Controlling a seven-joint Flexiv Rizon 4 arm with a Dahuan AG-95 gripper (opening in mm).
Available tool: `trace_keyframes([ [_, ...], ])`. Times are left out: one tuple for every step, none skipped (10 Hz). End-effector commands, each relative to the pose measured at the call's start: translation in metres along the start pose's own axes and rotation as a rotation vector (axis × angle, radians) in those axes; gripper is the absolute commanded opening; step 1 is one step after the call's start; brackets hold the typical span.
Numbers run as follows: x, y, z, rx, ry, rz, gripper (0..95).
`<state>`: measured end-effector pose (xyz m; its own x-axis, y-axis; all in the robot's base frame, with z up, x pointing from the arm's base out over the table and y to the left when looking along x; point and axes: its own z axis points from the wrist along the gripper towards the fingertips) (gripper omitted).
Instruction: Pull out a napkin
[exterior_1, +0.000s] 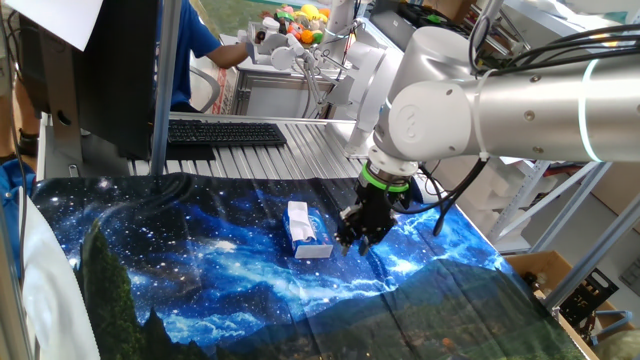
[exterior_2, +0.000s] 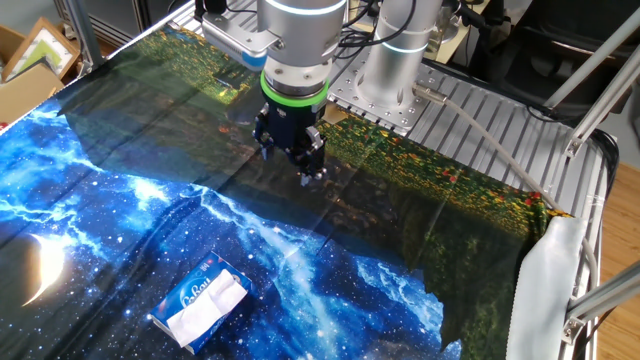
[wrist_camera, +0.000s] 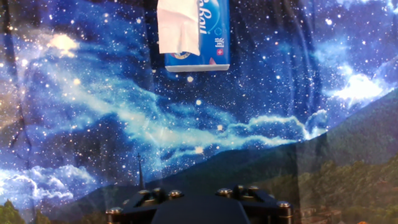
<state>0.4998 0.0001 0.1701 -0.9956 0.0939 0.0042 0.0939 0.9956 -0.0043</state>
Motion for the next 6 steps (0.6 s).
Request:
trace_keyframes([
  [-0.0002,0.0,0.0001,0.004,-0.001,-0.002,0.0],
  [-0.0003,0.0001,0.0003,0.004,-0.001,-0.002,0.0],
  [-0.0009,0.0002,0.0005,0.003,-0.003,0.0,0.0],
  [-0.0027,0.0005,0.0007,0.003,-0.003,0.005,0.0],
  [-0.0045,0.0008,0.0009,0.003,-0.002,0.008,0.0],
  [-0.0086,0.0012,0.0013,0.003,-0.002,0.014,0.0],
])
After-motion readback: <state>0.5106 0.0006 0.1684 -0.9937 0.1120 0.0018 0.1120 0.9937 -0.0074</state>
